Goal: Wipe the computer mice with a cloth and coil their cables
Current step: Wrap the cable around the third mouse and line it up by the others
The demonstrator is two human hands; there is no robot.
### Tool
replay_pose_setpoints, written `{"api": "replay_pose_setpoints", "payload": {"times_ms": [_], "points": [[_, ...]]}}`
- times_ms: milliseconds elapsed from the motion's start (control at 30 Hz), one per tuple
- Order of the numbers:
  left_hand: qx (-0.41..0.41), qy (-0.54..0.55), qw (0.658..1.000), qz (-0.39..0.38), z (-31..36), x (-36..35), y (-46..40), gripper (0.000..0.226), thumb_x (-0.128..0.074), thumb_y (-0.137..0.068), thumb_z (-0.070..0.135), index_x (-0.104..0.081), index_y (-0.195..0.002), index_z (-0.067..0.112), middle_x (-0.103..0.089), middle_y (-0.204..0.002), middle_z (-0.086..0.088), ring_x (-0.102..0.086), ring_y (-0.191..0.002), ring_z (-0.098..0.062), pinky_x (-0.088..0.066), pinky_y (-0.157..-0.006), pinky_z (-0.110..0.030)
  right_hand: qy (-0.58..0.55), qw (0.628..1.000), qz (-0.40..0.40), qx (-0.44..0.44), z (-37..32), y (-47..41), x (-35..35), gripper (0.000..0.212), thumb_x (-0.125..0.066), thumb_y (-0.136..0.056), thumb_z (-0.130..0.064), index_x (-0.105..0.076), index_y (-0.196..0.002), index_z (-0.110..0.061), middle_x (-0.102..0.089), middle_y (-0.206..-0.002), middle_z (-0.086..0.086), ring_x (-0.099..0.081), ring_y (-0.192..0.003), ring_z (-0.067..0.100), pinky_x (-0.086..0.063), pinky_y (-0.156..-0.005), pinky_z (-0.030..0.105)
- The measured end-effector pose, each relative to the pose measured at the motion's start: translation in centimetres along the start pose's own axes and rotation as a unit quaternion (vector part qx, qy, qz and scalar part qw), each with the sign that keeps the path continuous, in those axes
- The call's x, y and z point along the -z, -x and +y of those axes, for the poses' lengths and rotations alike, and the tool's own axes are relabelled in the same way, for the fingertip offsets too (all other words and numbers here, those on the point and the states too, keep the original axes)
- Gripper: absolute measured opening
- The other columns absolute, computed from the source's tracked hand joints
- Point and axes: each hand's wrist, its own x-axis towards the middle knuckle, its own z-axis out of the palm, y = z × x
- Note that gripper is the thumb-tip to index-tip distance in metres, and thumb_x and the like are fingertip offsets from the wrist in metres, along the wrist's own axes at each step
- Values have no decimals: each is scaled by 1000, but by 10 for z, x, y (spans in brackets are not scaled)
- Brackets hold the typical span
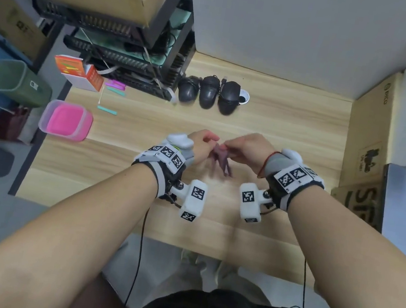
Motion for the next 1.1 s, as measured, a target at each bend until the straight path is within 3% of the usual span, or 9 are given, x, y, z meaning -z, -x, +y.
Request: {"api": "replay_pose_setpoints", "payload": {"times_ms": [167, 267, 367, 433, 533, 667, 833, 967, 1100], "points": [[16, 8, 1000, 5, 3, 9, 5, 57, -23, -106, 48, -70, -109, 17, -68, -103, -7, -65, -88, -15, -40, -77, -13, -96, 991, -85, 48, -43, 18, -5, 21, -58, -90, -4, -73, -75, -3, -72, -77, 14, -70, -74, 26, -56, -87, 38], [51, 30, 998, 7, 3, 14, 4, 73, -20, -99, 65, -71, -105, 12, -69, -118, -17, -65, -108, -31, -47, -100, -33, -131, 985, -95, 58, -51, 22, -2, 14, -59, -92, -8, -70, -83, -5, -71, -83, 11, -70, -74, 25, -55, -88, 40], [44, 74, 996, 0, 4, 18, 4, 69, -28, -98, 66, -71, -102, 13, -70, -115, -18, -65, -108, -34, -50, -101, -46, -119, 985, -109, 53, -47, 23, 2, 13, -67, -88, -7, -63, -100, -11, -68, -90, 8, -68, -76, 19, -55, -88, 37], [37, 88, 995, 11, 2, 19, 0, 63, -30, -98, 65, -72, -100, 18, -73, -105, -11, -69, -96, -25, -53, -92, -31, -72, 991, -104, 30, -41, 23, 3, 29, -71, -84, -4, -59, -109, -13, -68, -92, 7, -66, -77, 18, -56, -85, 35], [35, 45, 996, 65, 1, 22, -3, 58, -29, -101, 60, -63, -74, 23, -65, -70, 6, -59, -64, -9, -42, -53, -12, 45, 994, -100, -5, -35, 26, 1, 21, -73, -83, -6, -64, -100, -12, -65, -83, 9, -60, -68, 19, -53, -71, 29], [10, 19, 998, 66, -5, 25, -2, 67, -29, -101, 58, -61, -71, 6, -63, -68, -7, -55, -65, -21, -42, -70, -30, 114, 990, -85, 24, -34, 26, 1, 6, -75, -82, -10, -71, -86, -9, -64, -79, 14, -53, -75, 24, -46, -74, 33], [-27, 10, 998, 63, -6, 29, 1, 56, -37, -101, 56, -62, -63, 24, -60, -62, 5, -54, -61, -11, -39, -61, -24, 199, 977, -55, 52, -39, 21, 0, 18, -80, -79, -24, -64, -82, -15, -61, -82, 6, -54, -79, 16, -46, -75, 31], [-7, 5, 997, 73, -12, 39, -1, 60, -35, -99, 61, -60, -62, 20, -62, -67, -1, -55, -63, -15, -38, -60, -25, 88, 991, -40, 97, -41, 20, -4, 20, -75, -84, -20, -62, -86, -5, -60, -81, 9, -56, -76, 20, -44, -76, 32], [45, 65, 994, 78, -12, 39, 1, 70, -35, -93, 70, -69, -86, 9, -73, -89, -14, -69, -80, -24, -54, -77, -33, -35, 994, -65, 76, -42, 23, -18, 16, -60, -96, -17, -56, -108, -7, -61, -82, 8, -62, -60, 16, -52, -52, 26]]}}
